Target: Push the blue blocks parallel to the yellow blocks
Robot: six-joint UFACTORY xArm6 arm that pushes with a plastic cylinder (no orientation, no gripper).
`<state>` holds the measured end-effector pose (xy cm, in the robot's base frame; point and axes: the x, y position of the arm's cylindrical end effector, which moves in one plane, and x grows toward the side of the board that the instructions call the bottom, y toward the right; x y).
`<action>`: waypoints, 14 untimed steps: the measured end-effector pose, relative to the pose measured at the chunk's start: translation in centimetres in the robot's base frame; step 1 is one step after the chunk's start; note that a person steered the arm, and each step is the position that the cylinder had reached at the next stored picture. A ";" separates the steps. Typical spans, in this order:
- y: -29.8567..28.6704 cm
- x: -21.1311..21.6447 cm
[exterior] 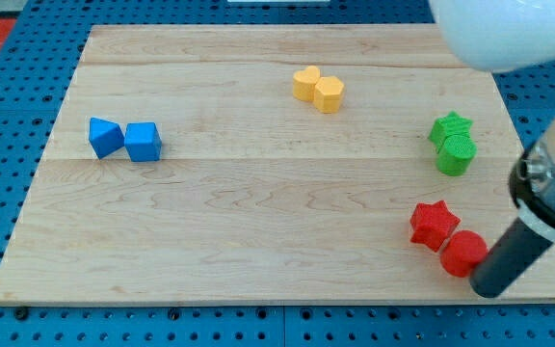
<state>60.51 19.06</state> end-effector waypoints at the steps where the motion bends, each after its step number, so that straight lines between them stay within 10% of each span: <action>1: -1.1 -1.6; 3: -18.0 -5.8; 6: -22.5 -8.1; 8: -35.3 -11.3; 14: -37.4 -24.6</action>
<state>35.94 -18.36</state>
